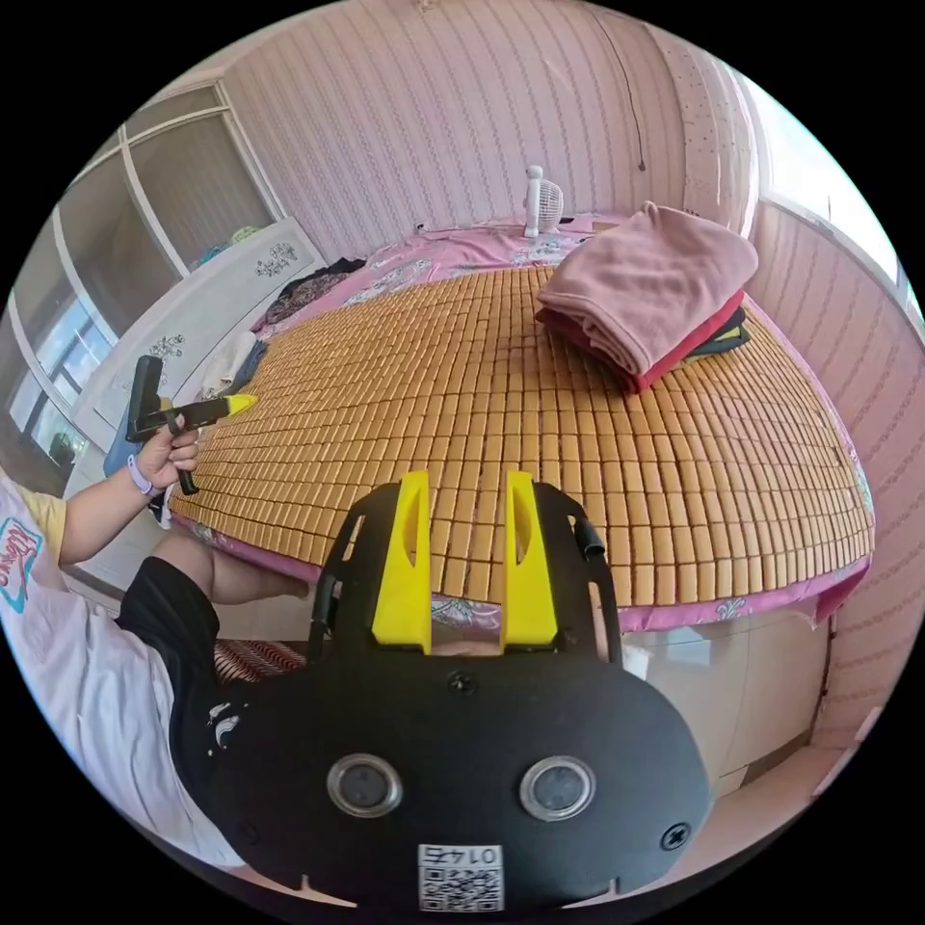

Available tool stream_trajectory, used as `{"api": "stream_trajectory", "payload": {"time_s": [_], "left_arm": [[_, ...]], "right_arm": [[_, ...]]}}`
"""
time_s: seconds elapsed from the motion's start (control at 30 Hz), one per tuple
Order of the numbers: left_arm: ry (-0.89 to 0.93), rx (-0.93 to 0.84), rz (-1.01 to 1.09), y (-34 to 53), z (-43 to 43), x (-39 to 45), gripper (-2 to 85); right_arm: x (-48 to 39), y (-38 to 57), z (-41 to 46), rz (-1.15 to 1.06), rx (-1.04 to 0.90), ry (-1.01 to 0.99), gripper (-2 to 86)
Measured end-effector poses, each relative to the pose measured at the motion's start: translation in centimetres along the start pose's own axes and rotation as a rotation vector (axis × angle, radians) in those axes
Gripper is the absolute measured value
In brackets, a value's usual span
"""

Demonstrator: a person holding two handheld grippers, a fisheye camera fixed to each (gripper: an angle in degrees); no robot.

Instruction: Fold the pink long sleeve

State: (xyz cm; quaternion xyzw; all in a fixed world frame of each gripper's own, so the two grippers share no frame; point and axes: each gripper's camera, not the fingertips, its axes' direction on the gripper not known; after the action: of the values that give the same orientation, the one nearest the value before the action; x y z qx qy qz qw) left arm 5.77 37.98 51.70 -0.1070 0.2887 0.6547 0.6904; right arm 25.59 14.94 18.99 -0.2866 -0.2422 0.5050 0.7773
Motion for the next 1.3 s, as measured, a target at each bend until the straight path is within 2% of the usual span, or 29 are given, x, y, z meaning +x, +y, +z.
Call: {"api": "stream_trajectory", "payload": {"time_s": [0.1,0.17,0.23,0.3,0.43,0.57,0.67,0.8,0.87,0.93,1.0,1.07,1.13,1.2,1.3], "left_arm": [[0.012,-0.026,0.105,-4.2,3.4,2.1,10.3],[0.024,-0.057,0.154,-6.7,5.5,2.9,10.5],[0.023,-0.078,0.222,-9.2,7.7,3.8,10.9],[0.030,-0.062,0.265,-12.3,10.3,4.3,11.6],[0.104,-0.009,0.204,-16.9,14.2,3.4,11.2],[0.059,-0.018,0.220,-22.1,19.9,2.7,8.7],[0.081,-0.014,0.293,-25.4,23.9,3.2,7.9],[-0.004,-0.084,0.365,-29.0,30.1,4.3,8.6],[-0.008,-0.060,0.357,-30.0,31.8,4.7,9.4],[0.006,-0.068,0.336,-30.7,33.4,5.0,10.6],[0.004,-0.168,0.261,-31.3,35.6,5.0,9.5],[0.026,-0.229,0.210,-31.5,36.2,5.2,5.0],[-0.024,-0.274,0.243,-31.5,35.7,6.4,1.9],[-0.125,-0.240,0.377,-31.2,33.4,9.3,0.4],[-0.066,-0.184,0.430,-30.8,28.3,12.3,-0.4]], "right_arm": [[0.1,-2.2,-1.1,-0.035,0.096,0.032,9.0],[0.2,-3.9,-2.1,-0.100,0.226,0.050,8.3],[0.7,-5.6,-1.8,-0.126,0.246,0.081,8.0],[1.4,-7.3,-0.9,-0.139,0.224,0.128,7.4],[3.7,-9.6,1.3,-0.166,0.196,0.208,6.9],[6.6,-10.3,3.8,-0.144,0.156,0.270,7.8],[8.3,-10.2,5.0,-0.143,0.146,0.247,9.1],[10.0,-10.1,6.7,-0.153,0.081,0.247,11.0],[11.1,-9.4,6.5,-0.145,0.109,0.210,10.8],[11.8,-9.0,6.4,-0.160,0.102,0.189,9.3],[12.5,-8.9,6.2,-0.169,0.079,0.176,3.8],[13.5,-8.8,5.7,-0.142,0.070,0.138,1.5],[13.9,-8.5,4.6,-0.133,0.077,0.105,0.8],[14.1,-8.0,2.4,-0.132,0.120,0.072,0.3],[14.5,-6.4,-3.2,-0.099,0.233,0.060,0.0]]}}
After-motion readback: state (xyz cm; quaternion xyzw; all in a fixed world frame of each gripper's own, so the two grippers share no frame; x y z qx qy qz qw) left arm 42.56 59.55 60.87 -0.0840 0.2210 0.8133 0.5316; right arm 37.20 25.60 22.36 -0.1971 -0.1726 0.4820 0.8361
